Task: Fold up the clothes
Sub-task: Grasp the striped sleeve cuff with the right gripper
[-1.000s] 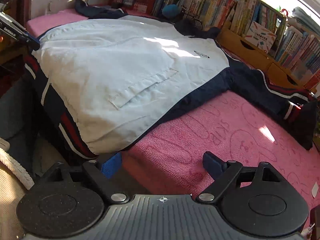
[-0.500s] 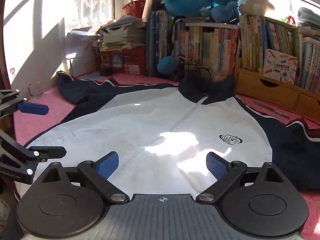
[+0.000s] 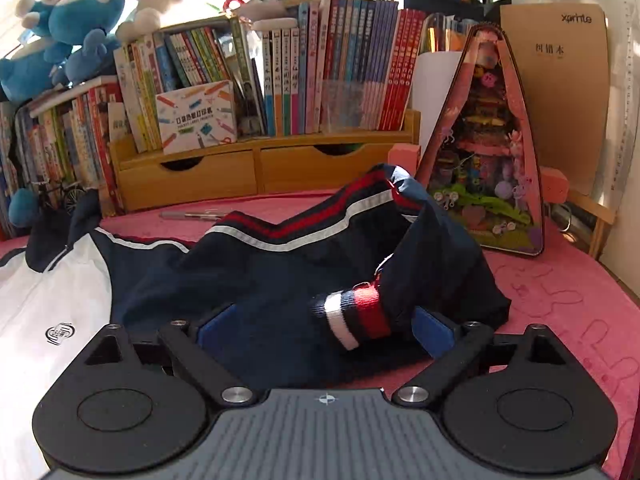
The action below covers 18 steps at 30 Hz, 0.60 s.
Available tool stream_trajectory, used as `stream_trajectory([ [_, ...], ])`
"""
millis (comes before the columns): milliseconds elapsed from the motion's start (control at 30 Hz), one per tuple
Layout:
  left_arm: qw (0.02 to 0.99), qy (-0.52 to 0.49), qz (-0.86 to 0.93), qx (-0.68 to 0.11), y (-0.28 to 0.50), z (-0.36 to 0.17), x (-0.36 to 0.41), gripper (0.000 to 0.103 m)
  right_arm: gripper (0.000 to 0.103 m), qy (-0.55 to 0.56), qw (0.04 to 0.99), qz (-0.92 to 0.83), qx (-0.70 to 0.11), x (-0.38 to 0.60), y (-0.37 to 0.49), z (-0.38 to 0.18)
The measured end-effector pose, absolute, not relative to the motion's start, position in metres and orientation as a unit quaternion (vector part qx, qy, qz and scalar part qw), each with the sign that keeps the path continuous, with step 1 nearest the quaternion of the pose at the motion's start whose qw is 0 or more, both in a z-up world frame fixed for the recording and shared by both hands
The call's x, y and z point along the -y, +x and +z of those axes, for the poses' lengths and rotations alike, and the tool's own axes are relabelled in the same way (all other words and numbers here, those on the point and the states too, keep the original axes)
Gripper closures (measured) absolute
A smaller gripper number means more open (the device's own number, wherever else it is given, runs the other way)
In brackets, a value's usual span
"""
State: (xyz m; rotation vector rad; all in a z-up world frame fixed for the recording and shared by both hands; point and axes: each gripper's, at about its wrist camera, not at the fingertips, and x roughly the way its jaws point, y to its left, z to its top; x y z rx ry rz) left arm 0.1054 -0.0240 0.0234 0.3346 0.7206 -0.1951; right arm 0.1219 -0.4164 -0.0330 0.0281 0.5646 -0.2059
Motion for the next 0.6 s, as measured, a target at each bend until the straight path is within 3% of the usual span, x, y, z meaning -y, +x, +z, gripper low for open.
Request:
stream_trajectory([
  [67, 0.916, 0.157, -0.095, -0.357, 0.115, 0.018, 0.035, 0.014, 0.011, -0.025, 0.95, -0.161, -0.266, 0.445, 0.138, -0.027],
  [167, 0.91, 0.154, -0.091, -0.373, 0.122, 0.007, 0.04, 0.014, 0.011, 0.019, 0.921, -0.344, -0.181, 0.503, 0.143, -0.003],
  [267, 0.905, 0.15, -0.087, -0.389, 0.129, -0.004, 0.045, 0.014, 0.006, 0.059, 0.921, -0.37, -0.107, 0.537, 0.119, 0.008],
  [600, 0.898, 0.094, -0.073, -0.424, 0.143, -0.015, 0.035, 0.011, 0.002, 0.133, 0.923, -0.271, -0.238, 0.582, 0.123, -0.048],
])
